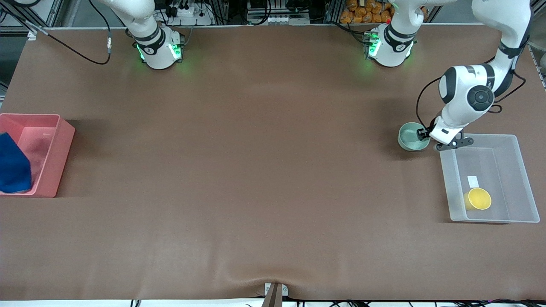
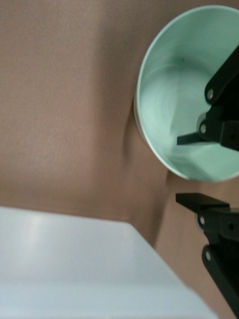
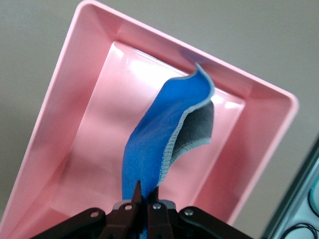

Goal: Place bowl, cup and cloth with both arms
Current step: 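Place the green bowl in the clear bin while the right gripper releases the cloth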

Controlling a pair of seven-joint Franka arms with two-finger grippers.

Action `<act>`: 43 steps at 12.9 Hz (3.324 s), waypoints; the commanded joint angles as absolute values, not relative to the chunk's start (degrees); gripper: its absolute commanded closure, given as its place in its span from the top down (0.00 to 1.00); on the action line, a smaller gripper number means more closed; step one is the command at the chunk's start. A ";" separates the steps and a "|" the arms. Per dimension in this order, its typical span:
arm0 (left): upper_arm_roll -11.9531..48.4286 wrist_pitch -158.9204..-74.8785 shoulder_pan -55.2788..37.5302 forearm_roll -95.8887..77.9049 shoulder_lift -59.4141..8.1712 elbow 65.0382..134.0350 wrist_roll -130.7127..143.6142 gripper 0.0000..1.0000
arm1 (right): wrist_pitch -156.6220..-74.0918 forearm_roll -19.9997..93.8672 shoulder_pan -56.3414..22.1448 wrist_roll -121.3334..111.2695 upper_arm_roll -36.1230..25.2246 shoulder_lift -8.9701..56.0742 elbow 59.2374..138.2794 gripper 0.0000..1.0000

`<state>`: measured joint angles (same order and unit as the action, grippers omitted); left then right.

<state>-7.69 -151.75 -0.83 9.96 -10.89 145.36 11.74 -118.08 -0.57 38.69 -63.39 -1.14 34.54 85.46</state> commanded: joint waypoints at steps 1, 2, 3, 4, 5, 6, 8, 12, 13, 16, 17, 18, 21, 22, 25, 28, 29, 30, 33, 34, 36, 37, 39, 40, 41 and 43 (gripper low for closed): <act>-7.82 -152.84 -1.41 11.51 -11.43 145.46 13.97 0.11 | -116.90 -0.70 35.78 -63.54 -0.97 35.41 84.64 0.00; -7.82 -152.75 -1.41 11.51 -11.16 145.46 13.97 0.00 | -116.72 -0.70 34.81 -63.54 -0.97 36.03 84.64 0.00; -7.82 -152.14 -1.41 11.51 -10.73 145.37 13.97 0.00 | -116.72 -0.70 33.85 -63.72 -0.88 36.30 84.64 0.00; -7.82 -150.75 -1.49 11.60 -10.11 145.11 13.80 0.00 | -116.72 -0.79 33.23 -65.20 -0.97 36.39 84.64 0.00; -7.82 -148.12 -1.58 11.51 -9.24 143.98 13.54 0.00 | -116.81 -0.79 32.00 -67.22 -0.97 36.39 84.64 0.00; -7.82 -144.44 -1.58 11.51 -7.92 141.88 12.84 0.00 | -116.89 -0.88 31.64 -67.76 -0.97 37.00 84.55 0.00; -8.00 -131.99 -1.41 11.51 -5.98 133.90 11.00 0.00 | -117.07 -1.14 31.21 -67.59 -0.97 37.27 84.55 0.20; -12.98 -117.34 -1.49 8.72 -6.59 117.97 0.56 0.00 | -116.72 -1.32 30.24 -66.62 -0.97 36.83 84.55 1.00; -15.36 -116.90 -1.49 7.31 -6.59 115.77 -4.08 0.00 | -116.72 -1.32 29.97 -66.62 -0.97 36.74 84.55 1.00; -23.53 -115.93 -1.23 3.44 -10.44 110.40 -16.40 0.00 | -115.24 -1.32 28.75 -66.36 -0.97 35.51 84.46 1.00; -26.08 -116.19 -1.23 -0.23 -13.16 108.30 -18.61 0.00 | -114.44 -1.41 28.04 -66.18 -1.05 34.64 84.46 1.00; -27.58 -116.63 -1.32 -4.61 -16.49 106.63 -20.72 0.00 | -114.17 -1.41 27.43 -66.09 -1.05 33.76 84.64 1.00; -27.95 -117.24 -0.97 -10.46 -23.62 103.01 -21.71 0.00 | -110.41 -1.41 25.32 -59.71 -0.97 30.60 86.12 1.00; -27.95 -118.73 -0.79 -10.46 -24.43 103.01 -21.71 0.00 | -109.87 -1.41 24.36 -55.59 -0.97 28.76 88.31 1.00; -27.95 -123.30 -0.61 -13.69 -28.64 103.44 -23.81 0.00 | -110.47 -1.32 21.54 -47.22 -0.97 22.78 96.65 1.00; -27.86 -126.46 -0.61 -14.33 -31.10 104.15 -25.05 0.00 | -110.13 -1.32 16.28 -34.94 -0.97 18.03 101.94 1.00; -27.77 -127.87 -0.53 -14.33 -31.64 104.24 -25.74 0.00 | -110.04 -1.32 14.61 -30.80 -0.97 16.80 103.17 1.00; -27.77 -128.49 -0.53 -14.41 -32.86 104.33 -27.06 0.00 | -109.87 -1.32 12.76 -26.85 -0.97 15.74 104.14 1.00; -27.69 -132.26 0.35 -15.64 -33.83 106.08 -28.47 0.00 | -105.75 -0.70 8.02 -13.31 -0.79 13.19 105.21 1.00; -27.60 -134.02 0.00 -16.43 -34.53 106.87 -28.91 0.00 | -104.69 -0.70 5.82 -9.97 -0.88 11.53 105.21 1.00; -27.51 -135.88 -0.09 -16.70 -34.89 107.67 -29.70 0.00 | -101.79 -0.70 4.40 -5.20 -0.79 7.67 105.03 1.00; -27.51 -135.88 -0.17 -16.70 -35.76 107.23 -30.06 0.04 | -101.08 -0.70 3.79 -5.19 -0.79 5.56 105.03 1.00; -27.60 -135.88 -0.70 -16.44 -35.77 106.70 -30.32 0.42 | -99.50 -0.70 2.55 -5.01 -0.79 2.21 104.59 1.00; -27.68 -135.18 -0.88 -15.83 -35.34 105.66 -30.93 0.55 | -98.54 -0.62 2.55 -5.01 -0.79 1.33 104.24 1.00; -27.86 -134.22 -1.14 -15.82 -34.90 105.04 -31.81 0.63 | -96.18 -0.44 2.72 -4.92 -0.79 0.97 103.02 1.00; -28.04 -133.33 -1.58 -15.73 -32.44 104.68 -31.99 1.00 | -89.33 2.89 2.90 -2.22 -1.05 -0.25 99.86 1.00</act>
